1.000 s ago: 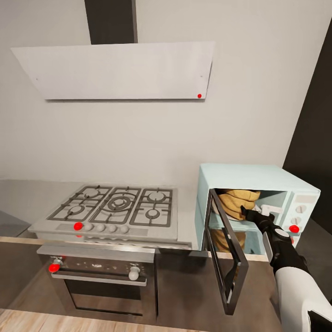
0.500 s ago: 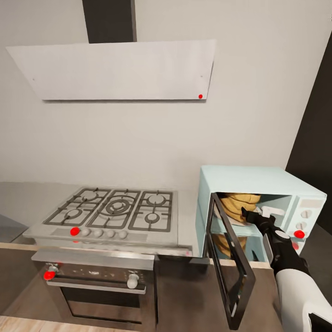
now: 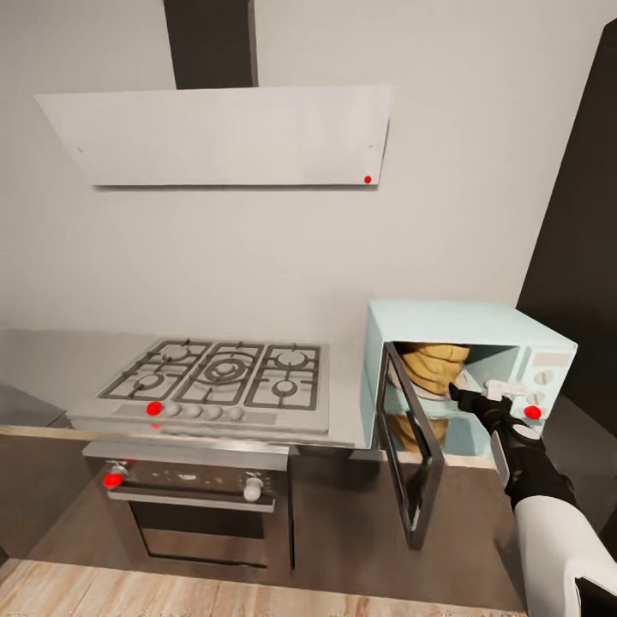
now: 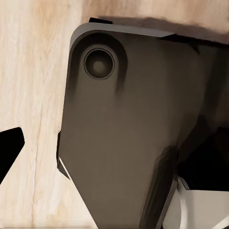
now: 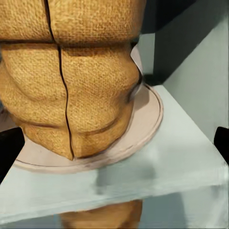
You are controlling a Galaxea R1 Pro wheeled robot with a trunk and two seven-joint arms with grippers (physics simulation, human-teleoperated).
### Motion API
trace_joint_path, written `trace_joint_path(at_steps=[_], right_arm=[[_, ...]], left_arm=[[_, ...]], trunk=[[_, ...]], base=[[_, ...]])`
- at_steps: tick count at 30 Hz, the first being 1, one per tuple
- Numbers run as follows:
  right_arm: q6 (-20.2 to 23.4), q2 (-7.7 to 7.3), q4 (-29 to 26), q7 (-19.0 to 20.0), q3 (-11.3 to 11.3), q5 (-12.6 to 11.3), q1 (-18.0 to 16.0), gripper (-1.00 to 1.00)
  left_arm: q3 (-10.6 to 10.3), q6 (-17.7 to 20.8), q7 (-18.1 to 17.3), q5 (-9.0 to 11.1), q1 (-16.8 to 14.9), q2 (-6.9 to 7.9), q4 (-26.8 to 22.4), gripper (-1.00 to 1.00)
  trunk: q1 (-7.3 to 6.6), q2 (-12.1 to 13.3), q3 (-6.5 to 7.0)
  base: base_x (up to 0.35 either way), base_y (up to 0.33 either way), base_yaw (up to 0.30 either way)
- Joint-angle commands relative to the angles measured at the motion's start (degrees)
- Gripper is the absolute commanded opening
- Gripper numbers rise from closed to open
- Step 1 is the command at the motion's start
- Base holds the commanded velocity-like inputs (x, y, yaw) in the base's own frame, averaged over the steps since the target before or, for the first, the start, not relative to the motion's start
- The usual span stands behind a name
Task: In the kitchen, take the popcorn bag from the countertop, put it into the microwave, and heat it until the popcorn is cooked so the cooked popcorn ends up inside the bag.
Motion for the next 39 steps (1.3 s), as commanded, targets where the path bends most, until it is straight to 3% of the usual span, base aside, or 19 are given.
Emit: trace_joint_path(at_steps=[1,11,14,18,20,24,25,28,31,36,38,39], right_arm=[[0.29,0.04,-0.14,0.47,-0.27,0.63,-0.05,1.0],[1.01,0.02,-0.34,0.48,0.01,0.67,-0.05,1.0],[2.4,0.23,-1.29,0.71,0.02,1.77,-0.05,1.0],[12.14,0.71,-6.26,1.66,0.03,2.34,-0.05,1.0],[20.02,0.81,-9.91,1.82,0.03,2.39,-0.05,1.0],[28.86,0.76,-16.4,2.09,-0.03,2.45,0.49,1.0],[33.22,0.72,-21.65,2.12,-0.09,2.39,2.48,1.0],[39.63,0.77,-30.86,2.13,-0.14,2.33,7.49,1.0],[41.89,0.76,-33.8,2.11,-0.29,1.96,9.92,1.0],[42.32,0.69,-33.33,1.93,-0.56,1.79,10.62,1.0],[42.07,0.66,-30.64,1.76,-0.54,1.83,11.99,1.0],[41.7,0.39,-25.23,1.59,-0.57,2.46,13.06,1.0]], left_arm=[[0.07,-0.15,0.06,0.35,-0.01,-0.02,0.01,1.0],[0.07,-0.14,0.06,0.35,-0.03,-0.02,0.02,1.0],[0.01,-0.14,0.06,0.41,-0.04,0.06,0.02,1.0],[-0.02,-0.12,0.06,0.43,-0.04,0.07,0.02,1.0],[-0.02,-0.11,0.06,0.45,-0.04,0.07,0.02,1.0],[0.01,-0.13,0.06,0.44,-0.03,0.07,0.02,1.0],[0.04,-0.14,0.06,0.41,-0.01,0.03,0.02,1.0],[0.13,-0.14,0.06,0.36,-0.04,-0.01,0.02,1.0],[0.15,-0.14,0.11,0.35,-0.01,-0.01,0.02,1.0],[0.15,-0.14,0.11,0.33,-0.04,-0.02,0.02,1.0],[0.16,-0.14,0.13,0.33,-0.03,-0.02,0.02,1.0],[0.16,-0.14,0.12,0.34,-0.04,-0.02,0.02,1.0]], trunk=[[-0.03,-0.05,-0.08],[-0.03,-0.05,-0.08],[-0.03,-0.05,-0.08],[-0.03,-0.05,-0.08],[-0.03,-0.05,-0.08],[-0.03,-0.05,-0.08],[-0.03,-0.05,-0.08],[-0.03,-0.05,-0.08],[-0.03,-0.05,-0.08],[-0.03,-0.05,-0.08],[-0.03,-0.05,-0.08],[-0.03,-0.05,-0.08]], base=[[-0.322,0.0,0.0],[-0.321,0.0,0.0],[-0.149,0.0,0.0],[-0.015,0.0,0.0],[-0.002,0.0,0.0],[0.0,0.0,0.0],[-0.086,0.0,0.0],[-0.227,0.0,0.0],[-0.319,0.0,0.0],[-0.342,0.0,0.0],[-0.344,0.0,0.0],[-0.344,0.0,0.0]])
